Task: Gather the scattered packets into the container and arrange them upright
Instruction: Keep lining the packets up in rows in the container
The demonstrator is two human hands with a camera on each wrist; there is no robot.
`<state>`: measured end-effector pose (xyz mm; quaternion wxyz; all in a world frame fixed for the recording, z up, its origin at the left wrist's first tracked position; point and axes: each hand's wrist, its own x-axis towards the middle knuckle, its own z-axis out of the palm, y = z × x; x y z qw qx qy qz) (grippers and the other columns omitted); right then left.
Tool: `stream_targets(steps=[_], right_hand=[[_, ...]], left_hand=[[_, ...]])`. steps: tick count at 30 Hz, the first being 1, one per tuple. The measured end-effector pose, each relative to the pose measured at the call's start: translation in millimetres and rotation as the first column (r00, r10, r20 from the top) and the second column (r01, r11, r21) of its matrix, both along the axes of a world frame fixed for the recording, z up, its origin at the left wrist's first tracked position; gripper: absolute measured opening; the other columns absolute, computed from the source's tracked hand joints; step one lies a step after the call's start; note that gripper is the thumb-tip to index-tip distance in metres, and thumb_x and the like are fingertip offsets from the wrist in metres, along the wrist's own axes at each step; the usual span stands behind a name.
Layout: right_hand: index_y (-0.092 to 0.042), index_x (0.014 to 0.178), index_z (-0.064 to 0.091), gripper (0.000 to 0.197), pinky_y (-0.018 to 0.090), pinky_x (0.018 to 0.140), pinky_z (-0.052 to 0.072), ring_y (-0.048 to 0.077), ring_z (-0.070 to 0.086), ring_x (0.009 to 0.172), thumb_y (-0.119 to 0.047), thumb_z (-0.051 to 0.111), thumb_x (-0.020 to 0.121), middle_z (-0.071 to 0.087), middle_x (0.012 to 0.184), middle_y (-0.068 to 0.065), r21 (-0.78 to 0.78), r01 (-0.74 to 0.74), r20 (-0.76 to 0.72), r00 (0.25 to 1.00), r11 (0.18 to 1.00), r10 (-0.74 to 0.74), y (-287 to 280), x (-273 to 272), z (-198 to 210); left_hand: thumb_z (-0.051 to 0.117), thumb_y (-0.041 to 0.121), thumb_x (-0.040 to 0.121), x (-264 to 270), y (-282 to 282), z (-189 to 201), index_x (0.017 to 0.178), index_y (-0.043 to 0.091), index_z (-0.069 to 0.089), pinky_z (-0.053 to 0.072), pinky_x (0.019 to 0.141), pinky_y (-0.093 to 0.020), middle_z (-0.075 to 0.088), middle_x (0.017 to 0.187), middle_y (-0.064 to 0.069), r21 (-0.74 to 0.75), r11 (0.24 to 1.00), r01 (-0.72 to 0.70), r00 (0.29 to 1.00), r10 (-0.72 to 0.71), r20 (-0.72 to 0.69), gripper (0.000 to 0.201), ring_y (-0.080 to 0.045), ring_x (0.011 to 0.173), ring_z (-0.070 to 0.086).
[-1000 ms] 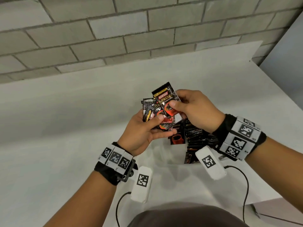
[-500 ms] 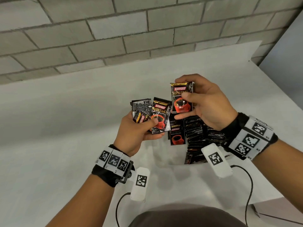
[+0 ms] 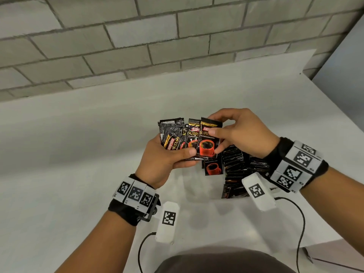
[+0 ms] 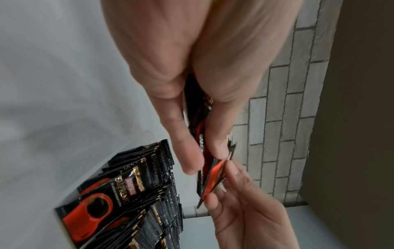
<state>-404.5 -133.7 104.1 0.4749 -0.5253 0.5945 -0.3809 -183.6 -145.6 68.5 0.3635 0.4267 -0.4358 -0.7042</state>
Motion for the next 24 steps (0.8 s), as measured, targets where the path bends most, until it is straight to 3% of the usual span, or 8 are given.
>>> stream_targets(steps=[4,7,11,14,17,21,24], right_hand=[[-0.006,0.099,0.069,0.015,0.055,0.064,0.061,0.037,0.073,0.063,-0.011,0.077,0.087,0.067,0.108,0.012,-0.002,-0.031,-0.062,0.998,1.0,0.031,-2,-2,4],[-0.002,0.089,0.066,0.018,0.057,0.061,0.06,0.038,0.072,0.061,-0.014,0.079,0.085,0.07,0.099,0.013,-0.035,0.033,-0.072,0.997,0.999,-0.035,-5,-6,4],[-0.009,0.08,0.058,0.023,0.048,0.058,0.06,0.043,0.071,0.068,-0.006,0.08,0.081,0.071,0.09,0.017,-0.112,0.118,-0.096,0.987,0.987,-0.129,-10,-14,5],[-0.01,0.094,0.059,0.028,0.038,0.053,0.059,0.039,0.071,0.073,0.002,0.079,0.079,0.071,0.088,0.02,-0.102,0.108,-0.004,0.994,0.989,-0.109,-11,-21,10],[-0.013,0.119,0.062,0.042,0.033,0.057,0.061,0.026,0.074,0.069,0.0,0.078,0.082,0.071,0.093,0.014,-0.055,-0.04,-0.083,0.996,0.998,0.035,-9,-21,11],[-0.022,0.105,0.069,0.018,0.027,0.068,0.057,0.015,0.074,0.063,-0.016,0.074,0.089,0.073,0.091,-0.006,0.093,-0.256,-0.421,0.866,0.962,0.271,-7,-4,-2],[-0.023,0.105,0.07,0.017,0.028,0.08,0.056,0.013,0.069,0.081,-0.018,0.072,0.089,0.071,0.098,-0.008,0.113,-0.363,-0.592,0.723,0.925,0.356,-10,4,-17]], left_hand=[[0.081,-0.002,0.075,-2,2,2,0.128,0.005,0.06,0.064,0.072,-0.037,0.076,0.113,-0.018,0.001,0.997,0.071,0.997,-0.071,0.009,0.057,-0.037,0.098,0.076],[0.079,-0.005,0.073,-1,1,1,0.127,0.001,0.059,0.063,0.072,-0.036,0.076,0.112,-0.021,0.009,0.998,0.058,0.998,-0.058,-0.027,0.057,-0.037,0.095,0.076],[0.078,-0.005,0.072,7,-3,-1,0.126,0.0,0.06,0.063,0.068,-0.033,0.077,0.107,-0.021,0.005,1.0,0.017,1.0,-0.017,-0.022,0.058,-0.037,0.088,0.077],[0.078,-0.009,0.074,18,-9,-4,0.126,-0.001,0.061,0.064,0.068,-0.034,0.077,0.107,-0.021,-0.019,0.998,-0.062,0.998,0.063,0.017,0.055,-0.04,0.093,0.076],[0.076,-0.014,0.078,33,-17,-9,0.125,-0.001,0.062,0.064,0.071,-0.037,0.076,0.11,-0.021,-0.049,0.983,-0.18,0.983,0.182,0.037,0.051,-0.04,0.097,0.076],[0.074,-0.014,0.079,49,-23,-11,0.127,-0.005,0.06,0.064,0.075,-0.04,0.075,0.112,-0.022,-0.05,0.969,-0.241,0.97,0.243,0.029,0.051,-0.04,0.098,0.075],[0.073,-0.015,0.081,55,-22,-12,0.125,-0.003,0.062,0.064,0.075,-0.04,0.076,0.11,-0.02,-0.058,0.967,-0.247,0.968,0.249,0.029,0.048,-0.039,0.096,0.076]])
